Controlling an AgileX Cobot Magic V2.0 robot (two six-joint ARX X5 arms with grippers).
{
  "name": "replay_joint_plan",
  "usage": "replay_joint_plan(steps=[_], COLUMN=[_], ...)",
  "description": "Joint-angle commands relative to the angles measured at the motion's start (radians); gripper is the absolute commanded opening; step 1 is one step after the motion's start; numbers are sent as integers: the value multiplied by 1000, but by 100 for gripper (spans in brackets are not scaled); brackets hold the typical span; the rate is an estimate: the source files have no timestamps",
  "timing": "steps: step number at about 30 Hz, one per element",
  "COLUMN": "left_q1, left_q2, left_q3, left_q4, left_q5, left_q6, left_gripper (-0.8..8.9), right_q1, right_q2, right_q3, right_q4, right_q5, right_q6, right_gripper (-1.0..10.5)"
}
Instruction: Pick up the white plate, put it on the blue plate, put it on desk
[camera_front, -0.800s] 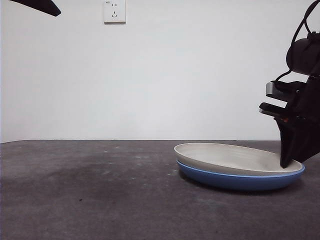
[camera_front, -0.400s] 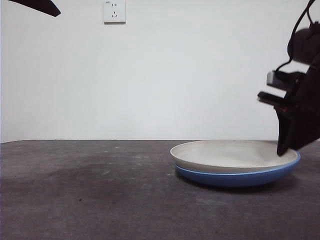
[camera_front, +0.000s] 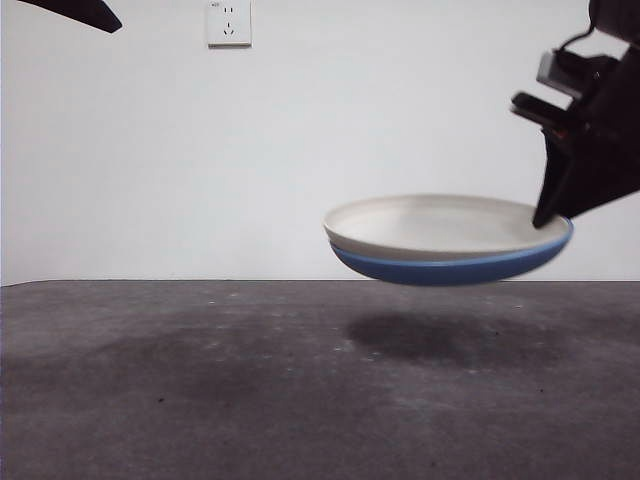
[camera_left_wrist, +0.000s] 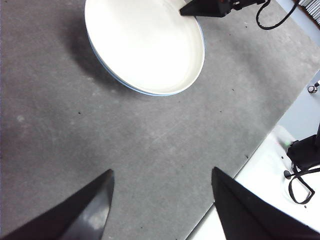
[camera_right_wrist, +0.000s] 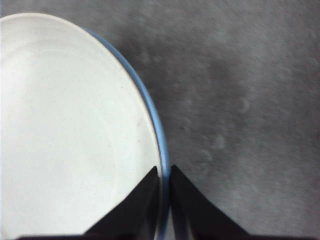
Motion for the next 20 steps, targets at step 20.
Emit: replay_joint_plan(steps=[20], left_q1=[-4], left_q2=[8], left_q3=[8], left_q4=[11], left_q5=[6], left_q6=[16], left_gripper=[312], right_q1=[301], right_q2=[101], right_q3=[7], right_q4=[163], right_q5=[84], right_q6=[172], right_gripper=[9])
